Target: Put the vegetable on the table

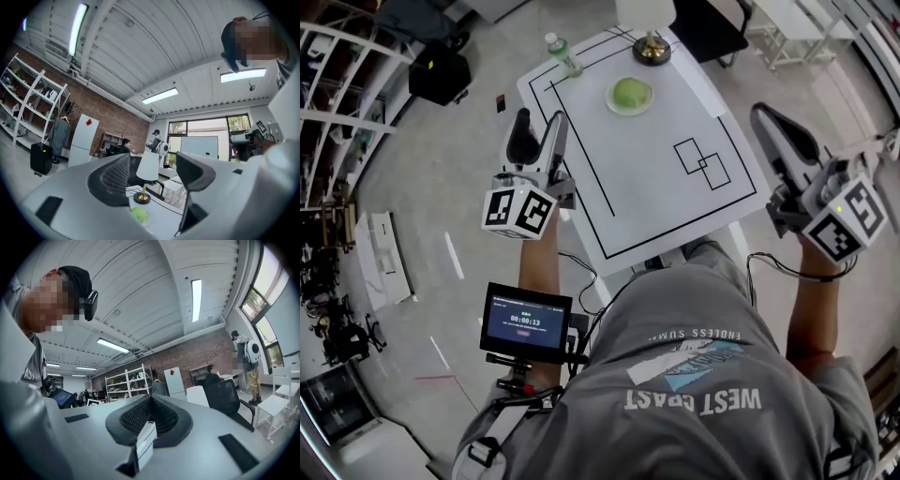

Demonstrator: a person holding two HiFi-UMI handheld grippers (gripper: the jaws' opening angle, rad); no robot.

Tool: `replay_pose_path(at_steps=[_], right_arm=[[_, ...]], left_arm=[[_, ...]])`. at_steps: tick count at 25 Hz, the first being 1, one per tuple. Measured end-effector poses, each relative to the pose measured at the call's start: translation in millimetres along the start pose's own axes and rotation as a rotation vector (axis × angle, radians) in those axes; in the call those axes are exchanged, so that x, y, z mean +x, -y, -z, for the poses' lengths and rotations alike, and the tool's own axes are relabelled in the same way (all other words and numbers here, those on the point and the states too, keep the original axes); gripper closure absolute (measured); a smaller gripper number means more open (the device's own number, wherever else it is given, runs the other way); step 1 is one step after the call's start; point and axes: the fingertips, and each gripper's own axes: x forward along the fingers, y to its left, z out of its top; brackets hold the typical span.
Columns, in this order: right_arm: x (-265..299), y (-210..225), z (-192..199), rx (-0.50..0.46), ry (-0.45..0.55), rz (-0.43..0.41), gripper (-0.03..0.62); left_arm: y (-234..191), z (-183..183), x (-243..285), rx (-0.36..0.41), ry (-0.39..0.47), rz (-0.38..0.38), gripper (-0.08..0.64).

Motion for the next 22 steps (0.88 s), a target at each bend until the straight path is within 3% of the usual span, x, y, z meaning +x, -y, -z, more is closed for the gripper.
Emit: replay_pose_path(at_steps=[5,9,15,18,22], right_arm=[[-34,-75,-23,-0.065,0.034,-0.019,0.586],[-46,-114,-30,-0.157,0.047,-0.024,0.586],[-48,-126,-28,-0.187,0.058,-0.040,0.586],[-58,-136,-31,-0.212,0.053,-0.064,0.586],[-113,-157,-36,-0.237,0.062,-0.098,0.586]], left_arm=[[25,-53,-89,0.011,0.095,-0.020,0.358],[36,-74,-128,0.007,0.147,0.025,0.544],[53,-94,-138,0.078,0.144,0.123,0.554],[68,-106,-149,0.119,0.145,0.125,0.554],[120,-115,-184,0.128,0.140,0.111,0.554]])
